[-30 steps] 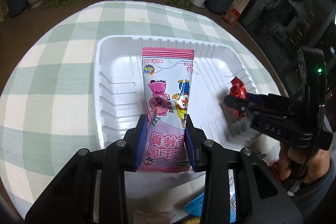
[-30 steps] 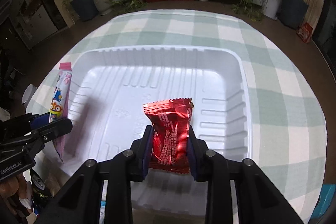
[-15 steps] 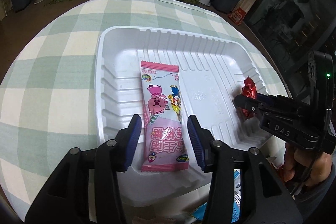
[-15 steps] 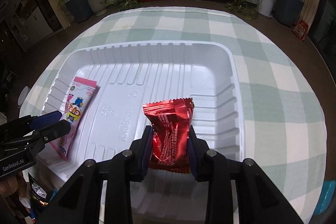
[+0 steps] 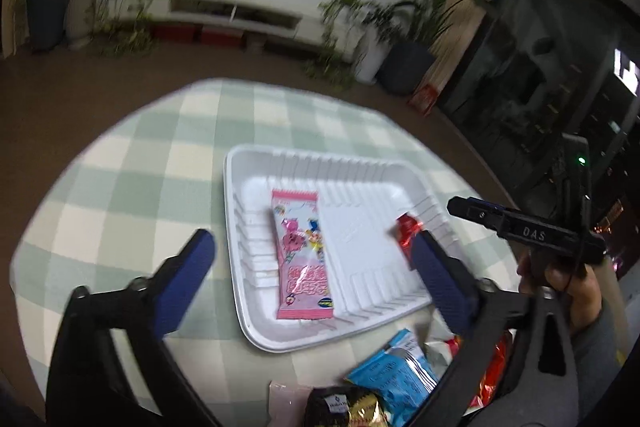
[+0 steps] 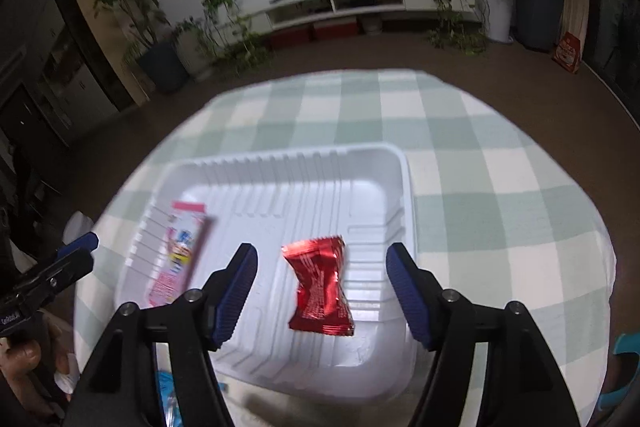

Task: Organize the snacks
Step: 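Move both tools back over the snack pile, then grasp the blue-yellow cake pack with the left tool while the right tool grasps the red chip bag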

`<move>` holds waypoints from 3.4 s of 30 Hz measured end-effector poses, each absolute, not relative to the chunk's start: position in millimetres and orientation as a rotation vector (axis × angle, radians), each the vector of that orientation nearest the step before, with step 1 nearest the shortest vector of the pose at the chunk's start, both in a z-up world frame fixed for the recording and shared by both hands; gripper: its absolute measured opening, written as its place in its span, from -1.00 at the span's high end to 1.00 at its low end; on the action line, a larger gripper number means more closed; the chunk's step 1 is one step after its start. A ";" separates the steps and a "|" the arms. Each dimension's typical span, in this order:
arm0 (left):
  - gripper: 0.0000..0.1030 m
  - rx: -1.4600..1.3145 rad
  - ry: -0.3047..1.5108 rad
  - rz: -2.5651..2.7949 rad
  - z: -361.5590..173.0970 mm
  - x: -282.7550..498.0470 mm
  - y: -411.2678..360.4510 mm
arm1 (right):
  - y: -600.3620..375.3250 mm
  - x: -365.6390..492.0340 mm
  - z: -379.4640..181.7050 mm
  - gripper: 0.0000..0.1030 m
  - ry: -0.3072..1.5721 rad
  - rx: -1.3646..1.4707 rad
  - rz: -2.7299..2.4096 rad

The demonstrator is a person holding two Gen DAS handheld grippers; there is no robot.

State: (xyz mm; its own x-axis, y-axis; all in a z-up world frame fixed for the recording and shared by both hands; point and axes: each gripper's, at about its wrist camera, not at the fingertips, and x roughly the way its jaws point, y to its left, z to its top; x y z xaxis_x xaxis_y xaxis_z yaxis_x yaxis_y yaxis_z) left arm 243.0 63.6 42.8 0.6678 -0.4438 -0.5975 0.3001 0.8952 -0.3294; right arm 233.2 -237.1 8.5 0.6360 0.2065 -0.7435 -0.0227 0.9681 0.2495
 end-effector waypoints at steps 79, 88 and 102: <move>0.50 0.014 0.926 -0.406 -30.0 39.4 4.3 | -240.6 18.0 -28.9 -0.80 0.887 0.204 0.041; 0.50 0.000 0.932 -0.423 -30.1 38.7 3.1 | -231.8 28.8 -44.3 -0.57 0.967 0.197 0.058; 0.50 0.020 0.965 -0.436 -37.9 40.0 -2.7 | -232.9 36.0 -55.5 -0.26 1.022 0.208 0.052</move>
State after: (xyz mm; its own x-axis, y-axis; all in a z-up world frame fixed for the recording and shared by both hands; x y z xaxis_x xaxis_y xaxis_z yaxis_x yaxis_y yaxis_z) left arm 40.0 -2.7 -37.9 0.4902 -0.3498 -0.7983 0.3677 0.9134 -0.1745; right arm 36.0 -232.9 -55.5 0.5226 0.1400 -0.8410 0.0539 0.9790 0.1965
